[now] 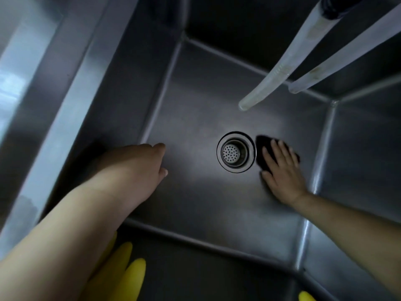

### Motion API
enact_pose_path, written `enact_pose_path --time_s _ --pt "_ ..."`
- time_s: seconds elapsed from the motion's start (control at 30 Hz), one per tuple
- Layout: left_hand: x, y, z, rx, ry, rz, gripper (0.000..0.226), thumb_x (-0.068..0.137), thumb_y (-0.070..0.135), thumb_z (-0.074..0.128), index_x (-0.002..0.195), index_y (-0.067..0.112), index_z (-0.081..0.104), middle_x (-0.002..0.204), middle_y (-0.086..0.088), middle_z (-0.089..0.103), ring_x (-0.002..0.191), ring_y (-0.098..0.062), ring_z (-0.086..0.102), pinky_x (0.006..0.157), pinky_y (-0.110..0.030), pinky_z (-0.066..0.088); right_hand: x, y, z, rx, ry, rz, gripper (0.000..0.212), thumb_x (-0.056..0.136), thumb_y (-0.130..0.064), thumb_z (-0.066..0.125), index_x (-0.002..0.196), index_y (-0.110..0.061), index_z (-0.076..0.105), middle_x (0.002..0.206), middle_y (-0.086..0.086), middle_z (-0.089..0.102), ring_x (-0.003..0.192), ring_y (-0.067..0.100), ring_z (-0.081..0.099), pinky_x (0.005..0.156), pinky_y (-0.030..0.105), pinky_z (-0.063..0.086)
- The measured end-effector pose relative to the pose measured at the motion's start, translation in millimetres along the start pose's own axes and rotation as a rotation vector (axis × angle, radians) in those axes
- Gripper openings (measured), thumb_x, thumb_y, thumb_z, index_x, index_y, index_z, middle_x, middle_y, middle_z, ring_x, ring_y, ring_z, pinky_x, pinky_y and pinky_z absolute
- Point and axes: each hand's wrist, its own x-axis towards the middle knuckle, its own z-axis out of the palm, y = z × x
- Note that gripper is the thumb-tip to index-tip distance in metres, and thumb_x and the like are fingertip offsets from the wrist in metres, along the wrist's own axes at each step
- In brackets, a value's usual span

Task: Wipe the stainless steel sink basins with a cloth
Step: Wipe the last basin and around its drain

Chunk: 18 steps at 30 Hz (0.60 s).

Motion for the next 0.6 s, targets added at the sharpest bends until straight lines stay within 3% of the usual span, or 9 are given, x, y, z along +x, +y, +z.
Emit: enact_pose_path --time_s 0.17,0.33,0.43,0.6 --pt "0 0 1 -0.018 0.006 0.027 0.041 0.091 0.048 0.045 0.126 0.027 0.041 0.123 0.0 0.056 0.11 -0.025 0.056 0.086 -0.034 0.047 -54 -50 23 -0.081 -0.01 -0.403 0.074 0.075 -0.043 0.063 0.139 -0.017 0.036 0.143 0.019 0.044 0.136 0.039 0.032 0.109 0.056 0.022" --pt "0 1 2 -0.014 0.026 0.03 0.038 0.091 0.048 0.045 0.123 0.027 0.042 0.118 0.0 0.058 0.105 -0.024 0.058 0.078 -0.032 0.045 -15 -120 29 0.015 0.001 -0.746 0.061 0.091 -0.045 0.048 0.145 -0.021 0.037 0.152 0.012 0.031 0.142 0.035 0.022 0.115 0.054 0.014" --pt "1 1 2 -0.048 0.015 0.011 0.038 0.091 0.046 0.046 0.124 0.028 0.042 0.118 0.002 0.058 0.103 -0.022 0.058 0.076 -0.031 0.044 36 -154 25 0.062 0.031 -0.738 0.061 0.089 -0.042 0.052 0.144 -0.02 0.04 0.153 0.012 0.031 0.143 0.034 0.022 0.115 0.052 0.013" --pt "4 0 3 -0.016 0.008 0.002 0.043 0.091 0.049 0.043 0.129 0.029 0.038 0.124 0.002 0.056 0.11 -0.022 0.056 0.086 -0.035 0.047 127 -169 2 0.098 0.121 -0.536 0.061 0.089 -0.04 0.052 0.145 -0.018 0.038 0.152 0.014 0.032 0.142 0.035 0.024 0.114 0.05 0.014"
